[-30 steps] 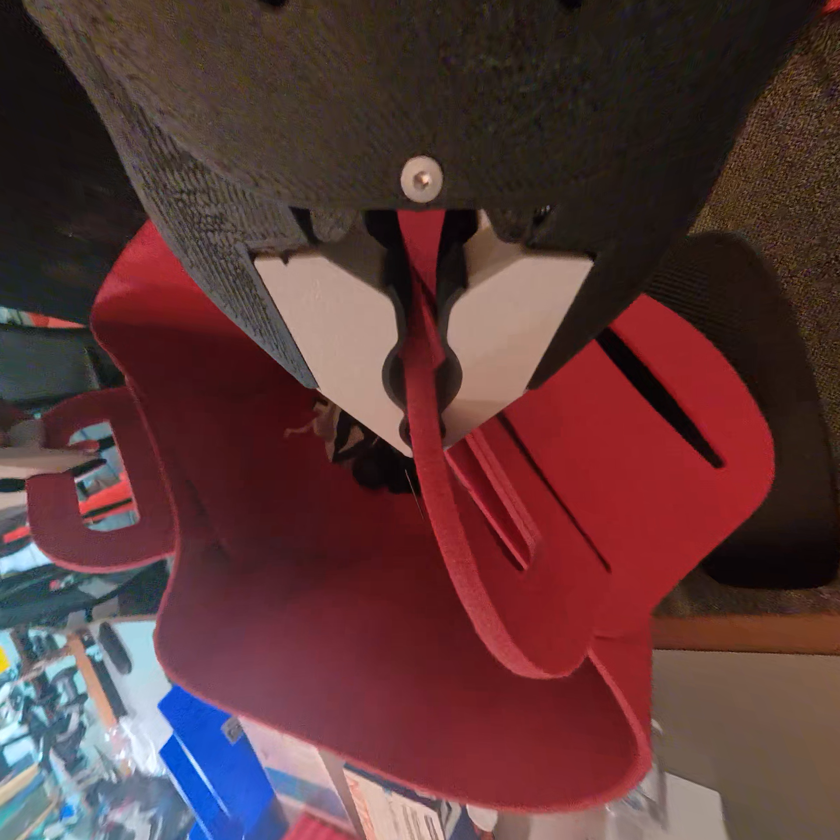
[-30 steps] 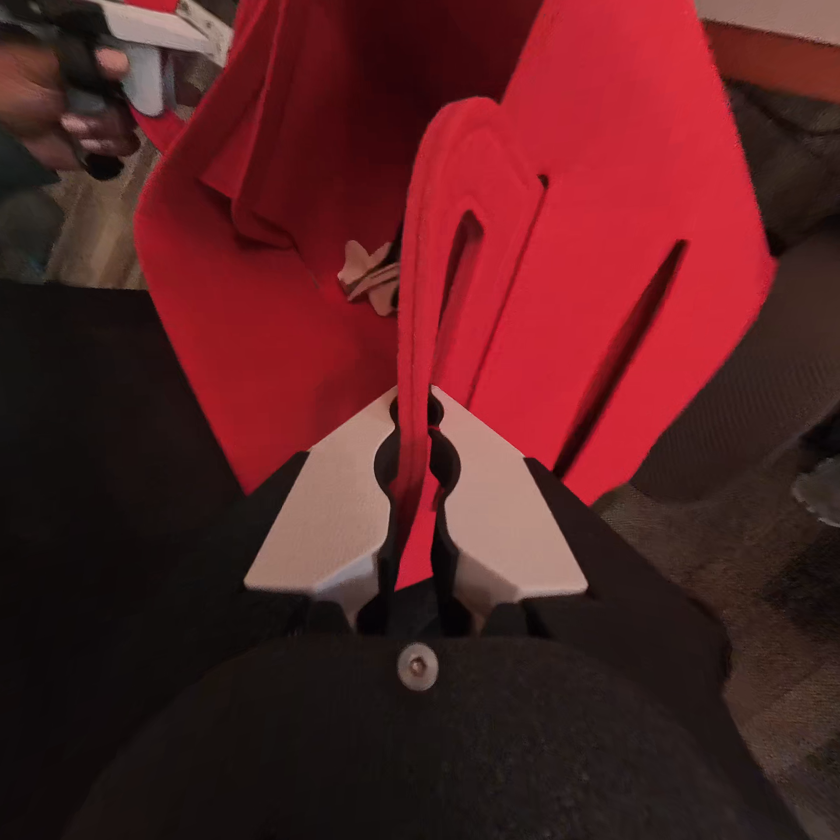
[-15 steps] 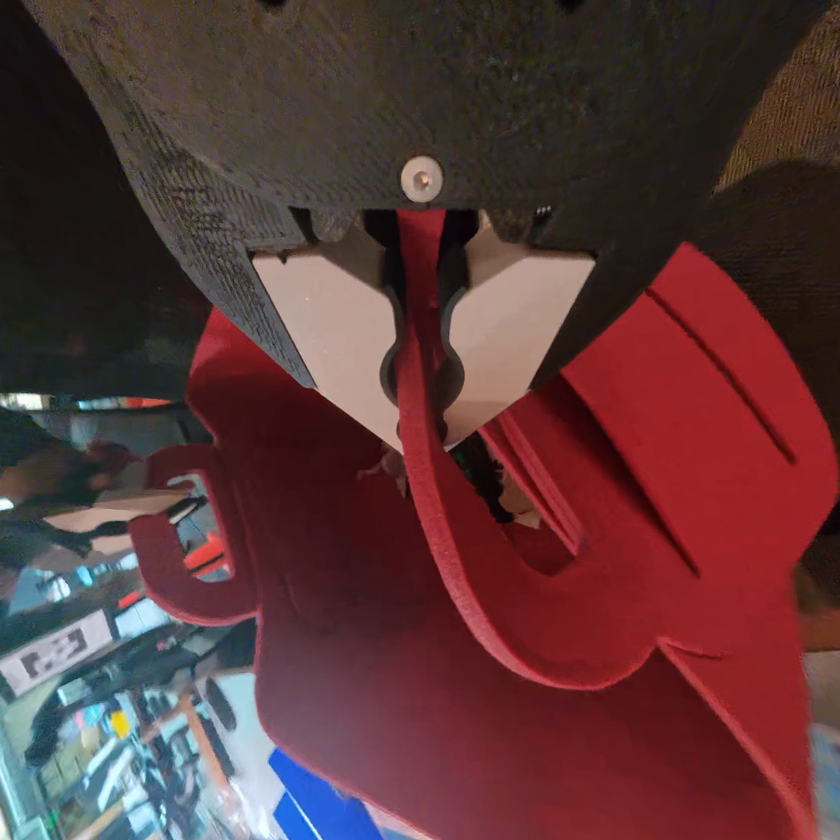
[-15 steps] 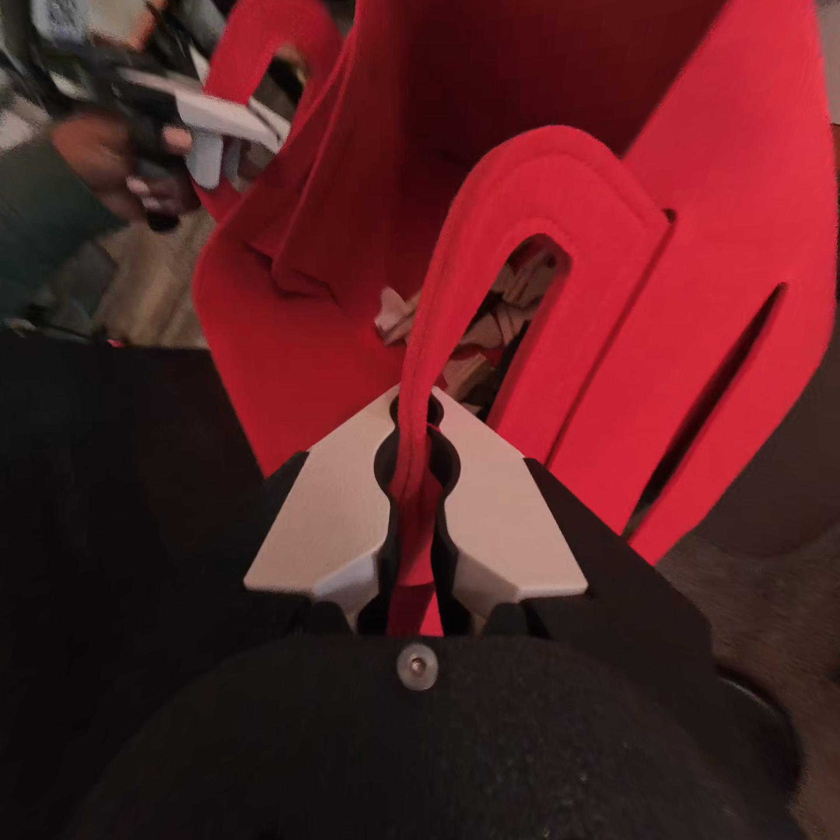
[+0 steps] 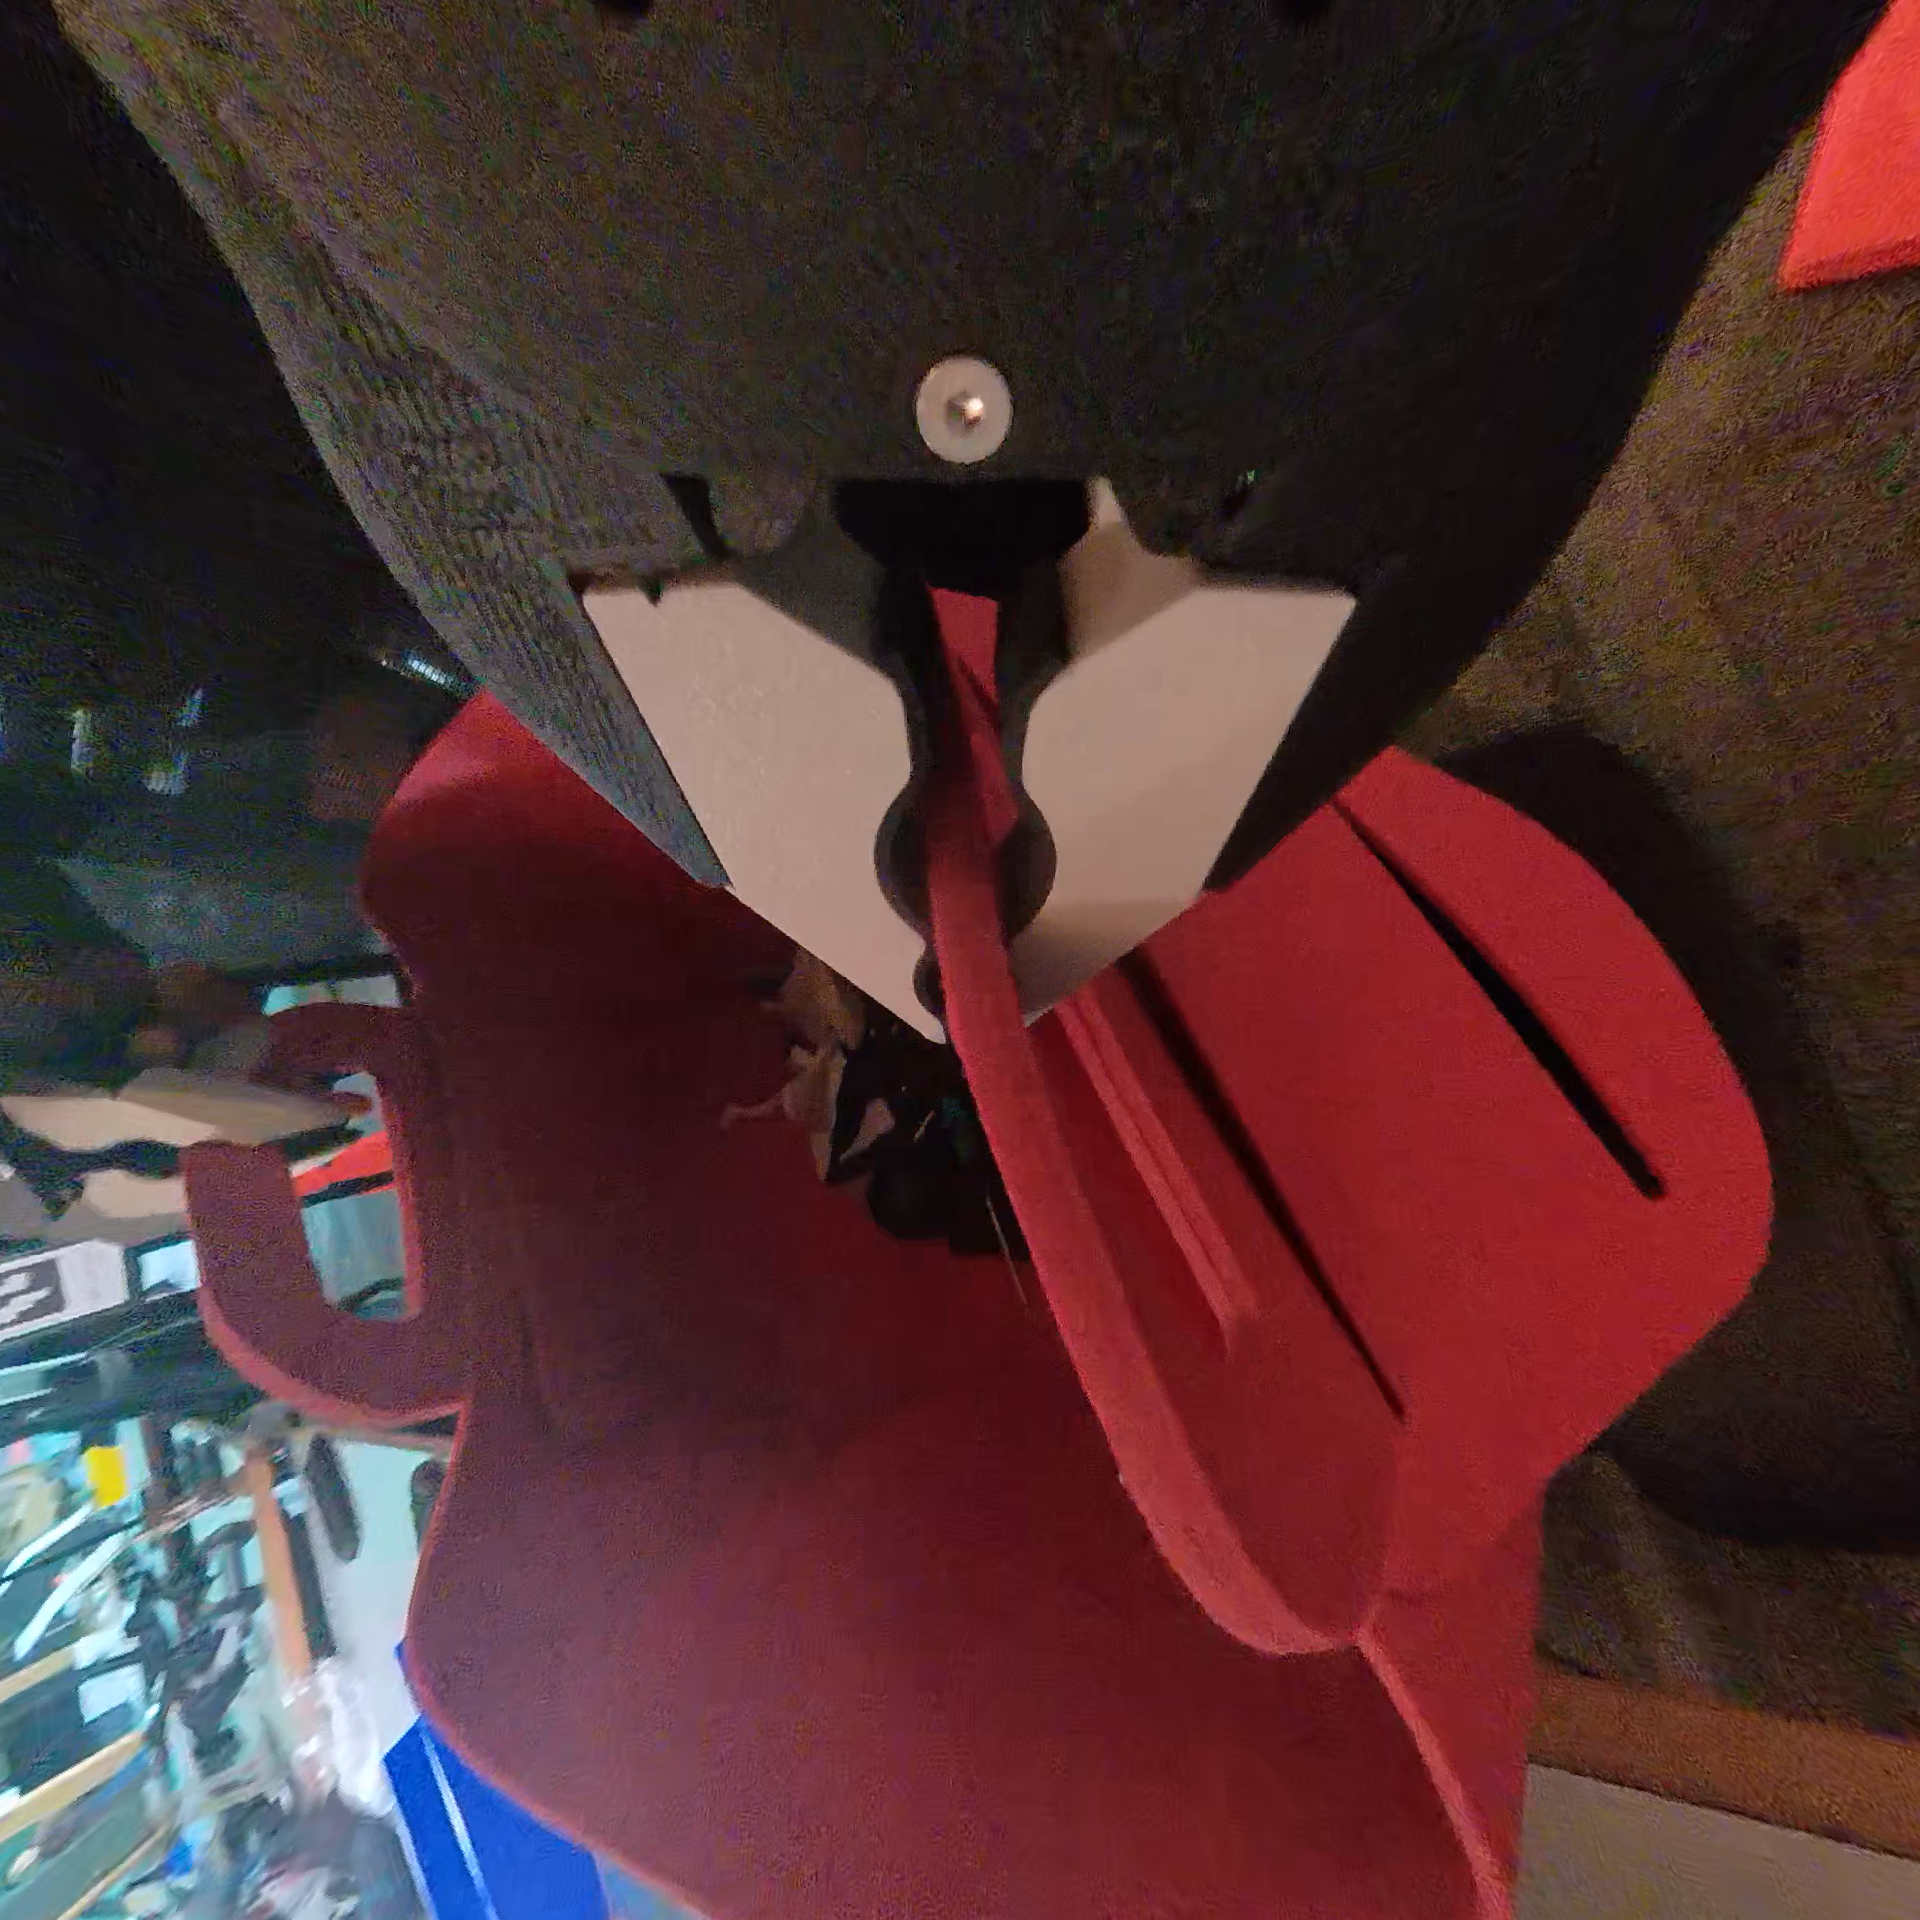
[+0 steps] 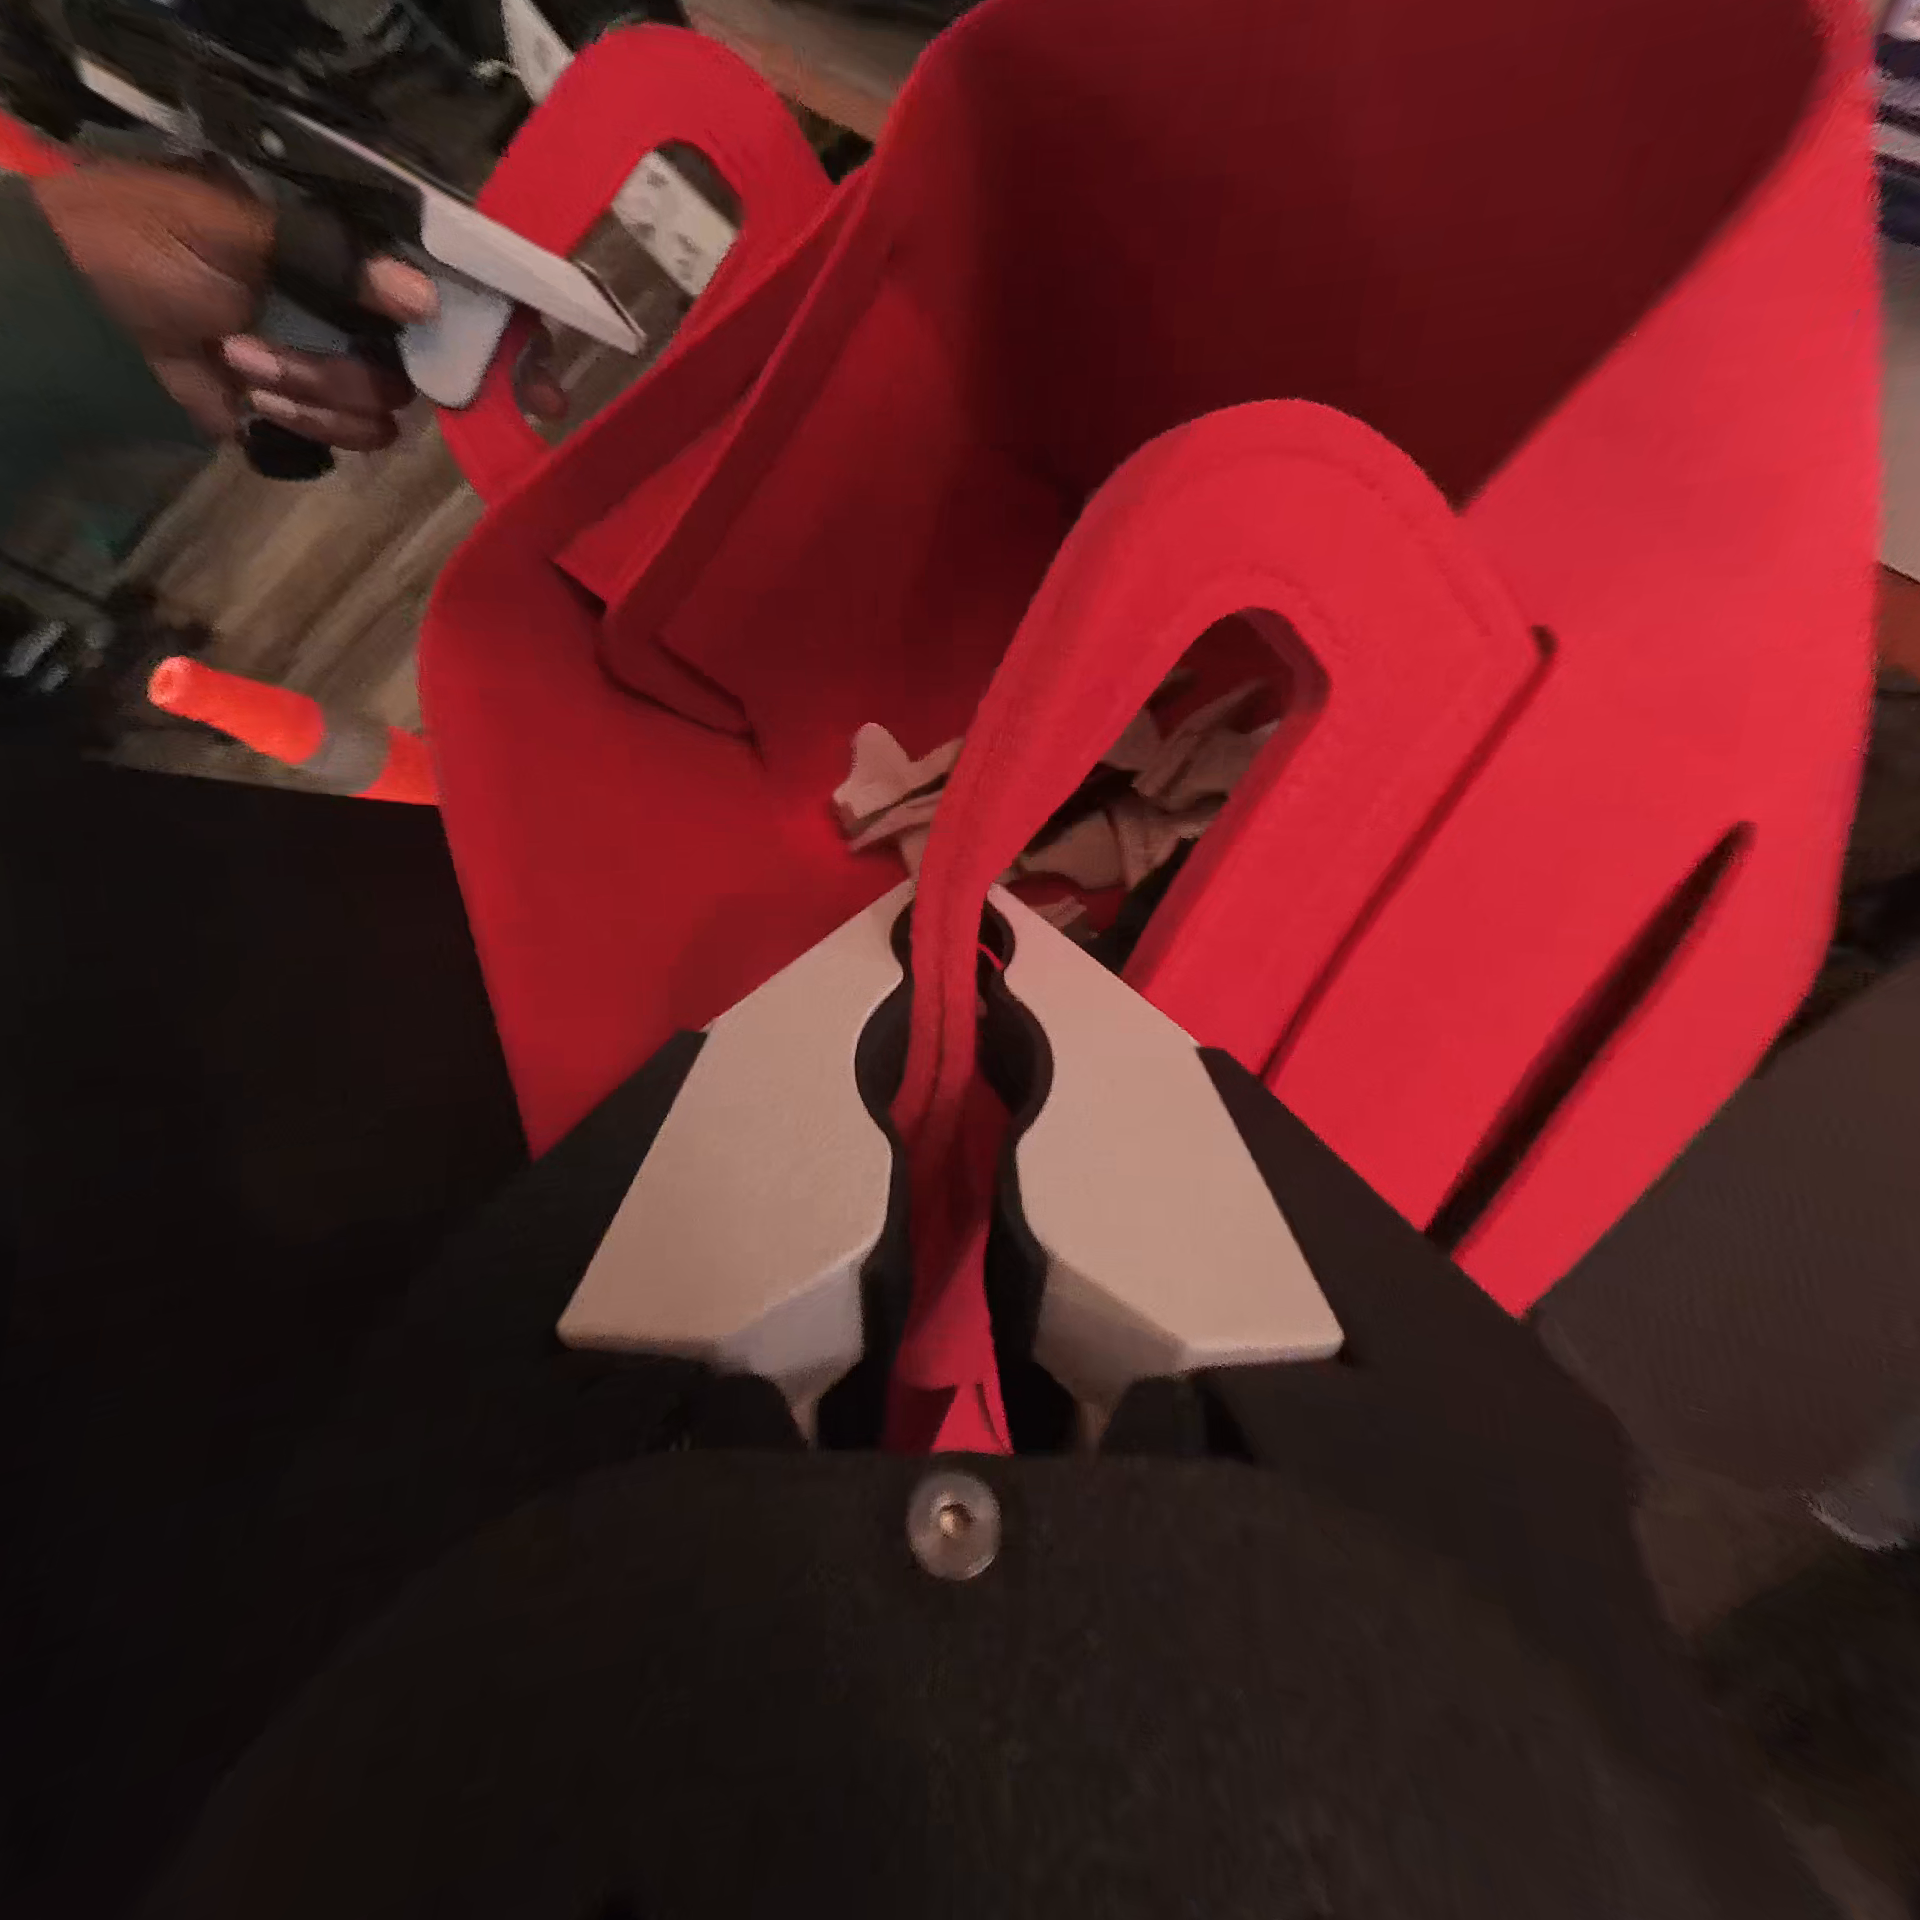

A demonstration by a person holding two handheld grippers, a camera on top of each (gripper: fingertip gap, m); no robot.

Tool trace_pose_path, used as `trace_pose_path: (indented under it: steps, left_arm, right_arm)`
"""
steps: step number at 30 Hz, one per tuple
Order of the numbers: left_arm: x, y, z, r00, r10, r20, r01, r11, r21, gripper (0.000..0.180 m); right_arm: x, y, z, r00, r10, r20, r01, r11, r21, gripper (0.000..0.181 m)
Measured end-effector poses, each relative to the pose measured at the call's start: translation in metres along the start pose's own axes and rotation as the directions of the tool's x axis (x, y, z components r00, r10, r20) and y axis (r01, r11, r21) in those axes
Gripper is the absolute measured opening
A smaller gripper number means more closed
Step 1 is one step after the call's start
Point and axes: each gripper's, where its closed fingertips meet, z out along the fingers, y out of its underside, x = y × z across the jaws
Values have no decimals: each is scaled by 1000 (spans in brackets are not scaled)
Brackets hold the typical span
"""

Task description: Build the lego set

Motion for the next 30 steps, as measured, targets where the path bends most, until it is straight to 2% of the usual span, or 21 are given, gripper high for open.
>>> trace_pose_path:
  steps: [3,5,8,10,13,14,16,19,22,25,27,30]
  left_arm:
    - [-3,18,-19,999,-24,46,24,1000,5,0]
    - [-6,25,-23,996,-60,68,59,998,20,0]
    - [6,34,-11,997,-10,75,13,999,-33,0]
    - [15,40,3,995,38,93,-30,996,-86,0]
    - [20,47,26,988,92,127,-76,989,-126,0]
    - [21,44,34,986,106,130,-91,989,-117,0]
    - [24,38,51,981,149,124,-133,982,-132,0]
    - [31,28,79,974,200,105,-183,971,-154,0]
    - [55,17,109,989,150,5,-148,981,-125,0]
    - [82,23,141,982,173,-74,-183,970,-159,2]
    - [79,31,152,971,232,-50,-237,951,-200,4]
    - [30,32,143,986,159,45,-148,970,-191,4]
  right_arm:
    - [-12,2,3,993,12,115,-12,1000,0,4]
    - [5,7,1,988,75,134,-78,997,17,4]
    - [69,24,-2,967,244,71,-249,967,55,4]
    - [109,58,12,947,317,-48,-319,947,-39,4]
    - [115,83,48,988,96,-122,-116,978,-173,5]
    - [124,82,52,983,75,-166,-105,979,-176,5]
    - [143,72,47,965,181,-191,-203,974,-102,4]
    - [175,70,11,945,215,-247,-233,972,-44,3]
    - [187,76,-29,925,241,-294,-254,967,-5,4]
    - [179,86,-49,914,265,-306,-275,961,12,4]
    - [169,84,-48,916,267,-299,-269,963,34,3]
    - [154,74,-30,930,241,-276,-240,970,38,3]
